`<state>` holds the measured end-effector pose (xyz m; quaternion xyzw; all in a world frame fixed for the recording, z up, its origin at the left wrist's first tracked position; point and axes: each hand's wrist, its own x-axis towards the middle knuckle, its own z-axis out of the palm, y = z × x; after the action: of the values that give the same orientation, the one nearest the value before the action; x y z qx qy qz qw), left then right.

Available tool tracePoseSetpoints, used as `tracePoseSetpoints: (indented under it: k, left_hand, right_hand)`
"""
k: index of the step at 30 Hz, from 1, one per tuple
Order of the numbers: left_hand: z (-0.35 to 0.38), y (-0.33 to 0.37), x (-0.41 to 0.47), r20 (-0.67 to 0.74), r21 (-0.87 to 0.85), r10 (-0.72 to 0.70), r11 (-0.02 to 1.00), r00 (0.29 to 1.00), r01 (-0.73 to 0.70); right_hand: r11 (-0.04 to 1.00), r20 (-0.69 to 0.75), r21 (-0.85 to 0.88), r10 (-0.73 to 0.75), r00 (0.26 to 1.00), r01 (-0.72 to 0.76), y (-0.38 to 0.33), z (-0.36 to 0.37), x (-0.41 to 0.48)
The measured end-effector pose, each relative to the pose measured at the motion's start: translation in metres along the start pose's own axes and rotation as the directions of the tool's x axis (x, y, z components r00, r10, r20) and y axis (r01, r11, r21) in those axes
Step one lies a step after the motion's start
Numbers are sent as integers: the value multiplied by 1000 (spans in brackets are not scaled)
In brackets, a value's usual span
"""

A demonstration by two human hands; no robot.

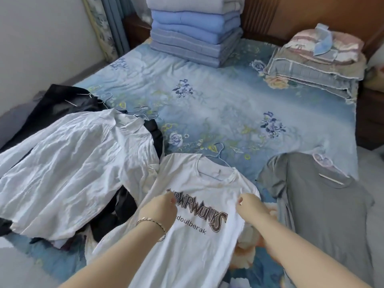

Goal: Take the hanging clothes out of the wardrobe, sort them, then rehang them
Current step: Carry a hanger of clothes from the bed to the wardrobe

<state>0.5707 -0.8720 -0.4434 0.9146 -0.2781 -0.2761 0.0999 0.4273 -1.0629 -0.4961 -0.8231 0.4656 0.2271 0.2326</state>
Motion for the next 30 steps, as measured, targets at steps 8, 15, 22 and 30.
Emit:
tracePoseSetpoints:
  k: [8, 15, 22, 30]
  left_hand:
    - [89, 12, 146, 39, -12, -58, 998, 998, 58]
    - [143, -3, 176, 77, -94, -85, 991, 993, 92]
    - [127, -5, 165, 135, -42, -149, 987, 980, 156]
    - [50, -14, 101, 88, -101, -129, 985, 988, 138]
  right_hand:
    - [998, -49, -26, 64, 997, -65, 29, 33, 196]
    - [982, 24, 69, 173, 985, -174, 43, 61, 267]
    - [947, 67, 306, 80, 995, -97, 47, 55, 251]
    - [777, -172, 594, -131, 976, 209, 16, -24, 166]
